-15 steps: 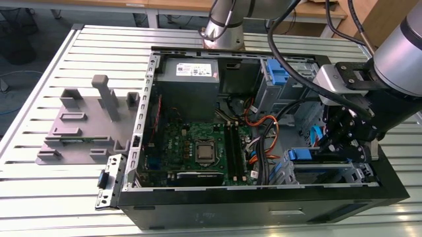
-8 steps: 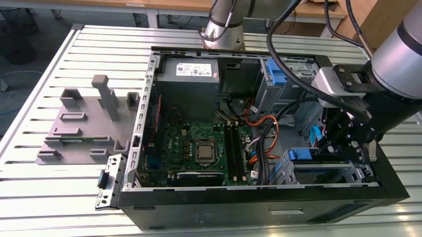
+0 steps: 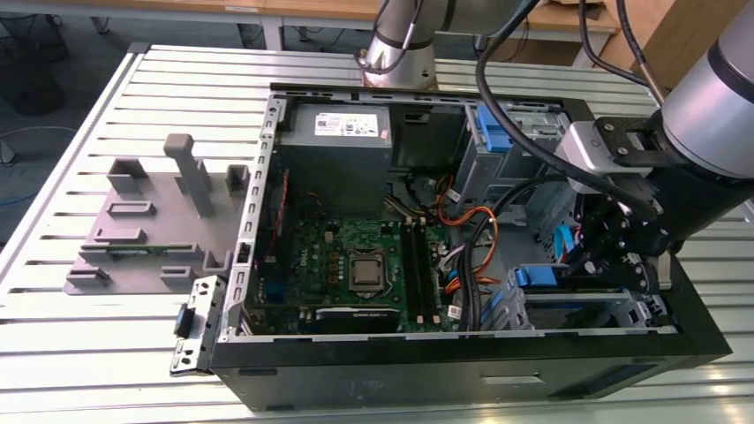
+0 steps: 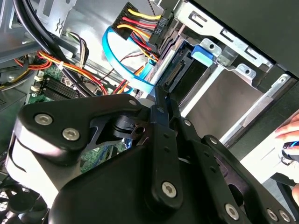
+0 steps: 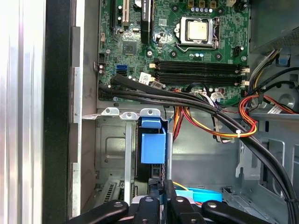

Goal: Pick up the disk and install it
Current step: 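Insert the first disk wire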

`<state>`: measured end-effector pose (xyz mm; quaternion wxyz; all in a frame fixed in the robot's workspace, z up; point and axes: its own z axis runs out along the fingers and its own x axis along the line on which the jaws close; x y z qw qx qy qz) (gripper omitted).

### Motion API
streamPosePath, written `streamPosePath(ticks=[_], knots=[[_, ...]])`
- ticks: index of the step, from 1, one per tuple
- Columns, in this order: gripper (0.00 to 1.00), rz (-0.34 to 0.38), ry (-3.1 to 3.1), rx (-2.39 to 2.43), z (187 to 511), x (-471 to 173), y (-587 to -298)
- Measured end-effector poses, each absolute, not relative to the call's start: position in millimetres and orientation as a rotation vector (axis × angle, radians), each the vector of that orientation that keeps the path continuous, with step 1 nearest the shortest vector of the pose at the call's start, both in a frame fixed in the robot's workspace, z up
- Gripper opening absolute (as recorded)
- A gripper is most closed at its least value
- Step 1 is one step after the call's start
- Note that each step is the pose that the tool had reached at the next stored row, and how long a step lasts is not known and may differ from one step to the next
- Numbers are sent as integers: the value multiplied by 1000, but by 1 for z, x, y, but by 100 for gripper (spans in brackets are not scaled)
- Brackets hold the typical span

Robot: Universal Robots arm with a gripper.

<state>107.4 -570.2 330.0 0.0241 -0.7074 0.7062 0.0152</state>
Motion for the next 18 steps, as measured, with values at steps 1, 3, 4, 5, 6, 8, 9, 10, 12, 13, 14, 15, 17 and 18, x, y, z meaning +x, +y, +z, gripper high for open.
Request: streamPosePath(ticks=[1,3,4,5,6,8,9,10,12,13,14,15,17,18], knots=[[16,47,2185,-2189,330,107,-570],[16,47,2185,-2189,330,107,-570],[16,49,2184,-2188,329,107,-570],[17,48,2185,-2188,329,107,-570],[17,48,2185,-2189,329,107,-570],[23,47,2185,-2189,330,107,-570],[23,47,2185,-2189,330,107,-570],[23,47,2185,-2189,330,107,-570],[23,48,2185,-2189,332,107,-570],[23,48,2186,-2189,334,107,-570],[23,48,2186,-2189,337,107,-570],[23,49,2186,-2189,340,107,-570],[23,49,2186,-2189,347,107,-570],[23,49,2186,-2189,351,107,-570]])
